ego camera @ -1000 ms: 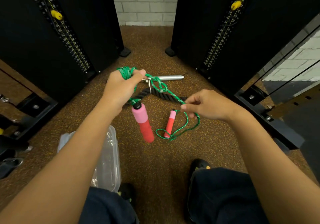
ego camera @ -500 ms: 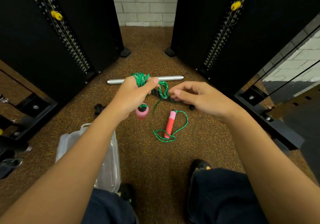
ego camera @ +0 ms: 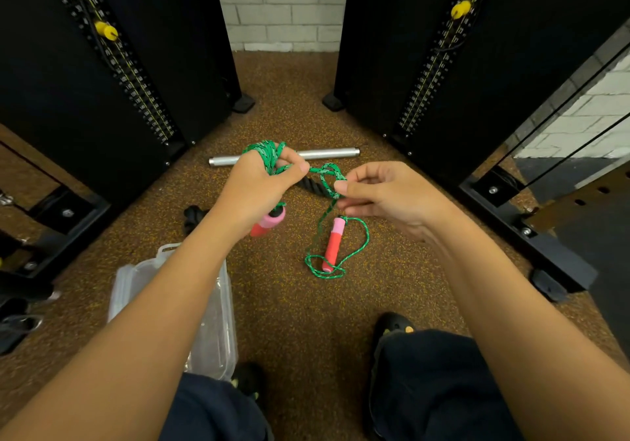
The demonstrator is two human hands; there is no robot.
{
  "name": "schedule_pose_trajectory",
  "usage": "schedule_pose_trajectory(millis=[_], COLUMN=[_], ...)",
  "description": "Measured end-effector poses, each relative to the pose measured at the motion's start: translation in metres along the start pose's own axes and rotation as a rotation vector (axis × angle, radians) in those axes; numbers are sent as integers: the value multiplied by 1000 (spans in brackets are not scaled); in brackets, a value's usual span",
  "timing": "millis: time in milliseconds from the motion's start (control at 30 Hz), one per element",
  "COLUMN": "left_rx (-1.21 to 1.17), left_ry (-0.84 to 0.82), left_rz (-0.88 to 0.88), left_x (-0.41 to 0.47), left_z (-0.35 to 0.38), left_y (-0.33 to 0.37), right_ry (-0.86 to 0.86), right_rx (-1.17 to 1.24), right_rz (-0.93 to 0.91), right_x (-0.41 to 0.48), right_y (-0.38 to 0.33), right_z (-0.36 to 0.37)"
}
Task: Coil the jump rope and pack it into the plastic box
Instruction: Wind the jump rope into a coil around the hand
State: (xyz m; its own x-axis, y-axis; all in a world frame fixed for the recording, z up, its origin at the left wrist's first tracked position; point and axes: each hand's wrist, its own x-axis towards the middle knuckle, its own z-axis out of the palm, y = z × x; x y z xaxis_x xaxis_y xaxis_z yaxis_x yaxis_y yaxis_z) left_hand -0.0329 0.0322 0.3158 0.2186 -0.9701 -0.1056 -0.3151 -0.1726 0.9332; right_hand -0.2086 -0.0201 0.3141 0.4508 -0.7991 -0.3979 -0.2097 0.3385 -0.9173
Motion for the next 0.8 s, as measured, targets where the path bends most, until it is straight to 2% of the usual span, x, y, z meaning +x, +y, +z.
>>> schedule_pose_trajectory(millis=[67, 167, 267, 567, 700, 733, 800], left_rx=[-12, -12, 108, 294, 458, 437, 222], left_ry=[5, -126, -235, -92, -120, -135, -132], left_rz=[48, 100, 150, 239, 240, 209, 99], left_x=[1, -1, -4, -8, -7, -6, -2], left_z=[1, 3, 7, 12, 10, 8, 2], left_y=[1, 1, 2, 5, 7, 5, 3], right_ry=[17, 84, 105, -10, -8, 8, 93], right_rx=[-16, -115, -98, 58, 28, -14, -238], right_rz=[9, 21, 28, 27, -31, -39, -87], right_x=[0, 0, 0, -4, -3, -2, -1], right_y=[0, 2, 3, -2, 0, 1, 4], right_z=[-1, 1, 1, 1, 4, 4, 2])
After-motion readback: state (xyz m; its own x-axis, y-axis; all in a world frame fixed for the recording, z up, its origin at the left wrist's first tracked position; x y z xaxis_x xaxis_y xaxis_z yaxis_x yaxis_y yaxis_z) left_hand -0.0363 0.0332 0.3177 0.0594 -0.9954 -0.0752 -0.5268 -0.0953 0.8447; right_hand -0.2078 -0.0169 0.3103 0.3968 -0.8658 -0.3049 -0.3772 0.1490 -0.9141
